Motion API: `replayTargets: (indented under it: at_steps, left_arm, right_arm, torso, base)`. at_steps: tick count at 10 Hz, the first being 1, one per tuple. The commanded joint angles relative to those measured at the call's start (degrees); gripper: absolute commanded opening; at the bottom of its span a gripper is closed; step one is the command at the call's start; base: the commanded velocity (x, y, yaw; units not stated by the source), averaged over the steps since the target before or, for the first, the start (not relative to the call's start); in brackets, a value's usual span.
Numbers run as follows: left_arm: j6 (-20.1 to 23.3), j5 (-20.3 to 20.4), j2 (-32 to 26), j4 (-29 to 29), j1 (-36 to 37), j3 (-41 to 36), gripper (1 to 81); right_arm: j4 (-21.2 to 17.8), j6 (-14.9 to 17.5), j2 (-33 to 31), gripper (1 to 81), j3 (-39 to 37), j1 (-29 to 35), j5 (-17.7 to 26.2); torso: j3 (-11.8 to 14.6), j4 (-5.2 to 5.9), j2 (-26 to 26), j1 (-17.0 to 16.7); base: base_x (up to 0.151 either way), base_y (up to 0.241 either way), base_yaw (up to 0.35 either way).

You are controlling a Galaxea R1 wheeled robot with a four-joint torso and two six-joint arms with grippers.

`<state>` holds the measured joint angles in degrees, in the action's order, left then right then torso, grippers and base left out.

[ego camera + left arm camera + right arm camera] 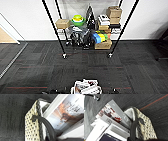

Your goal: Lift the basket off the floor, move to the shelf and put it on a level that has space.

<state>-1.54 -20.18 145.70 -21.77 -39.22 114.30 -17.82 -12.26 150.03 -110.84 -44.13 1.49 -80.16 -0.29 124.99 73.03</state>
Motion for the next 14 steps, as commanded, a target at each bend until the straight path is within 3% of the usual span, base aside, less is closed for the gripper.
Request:
replayTargets:
  at_steps: [1,4,5,12,13,14]
  left_arm:
    - [0.2,-2.5,-4.4,-2.1,5.7,-6.8,1.0]
    - [0.1,0.5,-7.0,-2.7,5.4,-11.8,1.0]
    - [0.0,1.3,-7.9,-2.7,5.4,-13.7,1.0]
    - [0.0,5.2,-12.4,-2.7,5.6,-24.2,1.0]
    - [0.0,5.2,-12.4,-2.7,5.8,-24.6,1.0]
    - [0.0,5.2,-12.4,-2.7,5.8,-24.8,1.0]
  right_arm:
    - [-1.8,-0.6,-2.0,1.0,4.5,5.2,1.5]
    - [-1.8,-0.6,-3.2,1.0,7.1,4.6,-0.1]
    - [-1.8,-0.6,-3.6,1.0,8.3,4.4,-0.8]
    - [-1.2,-0.5,-8.1,1.0,20.1,4.4,-5.4]
    - [-1.1,-0.4,-8.1,1.0,20.5,4.6,-5.4]
    - [-1.0,-0.4,-8.2,1.0,21.0,5.0,-5.4]
  torso:
    - [5.3,0.00,-5.6,-3.6]
    - [7.7,0.00,-10.9,-7.1]
    - [5.5,0.00,-12.8,-8.4]
    - [6.2,0.00,-26.3,-17.1]
    - [10.8,0.00,-28.2,-18.3]
    - [12.0,0.00,-29.9,-19.4]
  base:
    - [0.000,0.000,0.000]
    - [0.000,0.000,0.000]
    - [0.000,0.000,0.000]
    - [0.000,0.000,0.000]
    - [0.000,0.000,0.000]
    - [0.000,0.000,0.000]
